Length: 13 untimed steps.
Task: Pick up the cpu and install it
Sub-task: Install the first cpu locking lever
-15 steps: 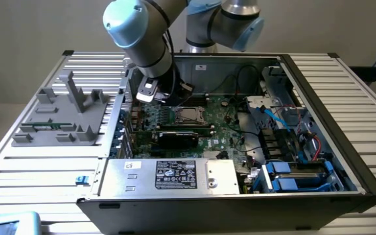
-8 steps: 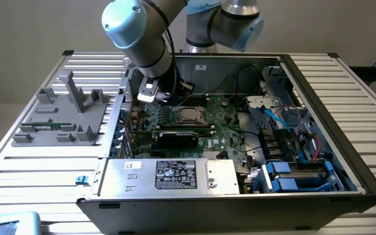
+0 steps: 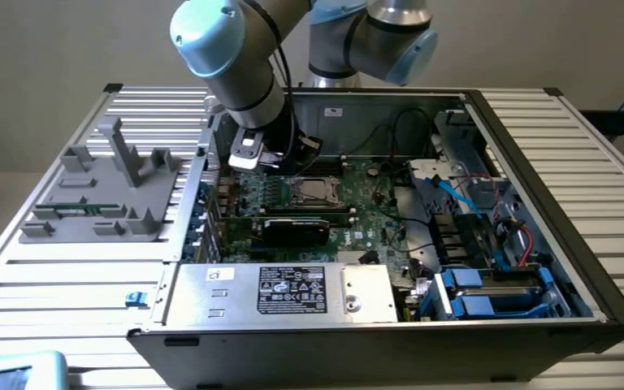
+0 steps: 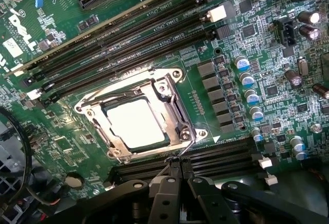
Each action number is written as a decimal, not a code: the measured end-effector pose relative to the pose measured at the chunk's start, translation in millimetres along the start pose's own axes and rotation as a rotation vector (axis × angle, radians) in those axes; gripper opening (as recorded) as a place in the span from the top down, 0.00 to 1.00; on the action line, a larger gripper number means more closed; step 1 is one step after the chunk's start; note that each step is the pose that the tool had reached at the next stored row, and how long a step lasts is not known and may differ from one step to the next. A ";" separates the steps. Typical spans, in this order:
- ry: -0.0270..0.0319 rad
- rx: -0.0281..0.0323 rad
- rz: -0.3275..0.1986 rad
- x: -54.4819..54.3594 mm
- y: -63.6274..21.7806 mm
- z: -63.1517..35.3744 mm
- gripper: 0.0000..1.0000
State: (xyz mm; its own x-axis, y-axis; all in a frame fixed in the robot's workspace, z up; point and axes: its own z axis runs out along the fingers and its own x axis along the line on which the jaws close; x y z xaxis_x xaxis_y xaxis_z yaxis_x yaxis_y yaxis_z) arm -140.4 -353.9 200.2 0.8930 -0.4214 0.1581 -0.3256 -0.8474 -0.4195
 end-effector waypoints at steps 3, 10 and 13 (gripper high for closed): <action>-0.0009 0.0000 -0.002 -0.5 0.1 -0.2 0.89; -0.0323 0.0121 -0.069 -1.7 0.5 -0.5 0.89; -0.0333 0.0121 -0.071 -1.8 0.6 -0.4 0.89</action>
State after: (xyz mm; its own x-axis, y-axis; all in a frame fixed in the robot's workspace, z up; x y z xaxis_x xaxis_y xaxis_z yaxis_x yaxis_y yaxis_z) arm -142.3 -353.8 200.0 0.9237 -0.3489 0.1583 -0.2571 -0.8708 -0.4190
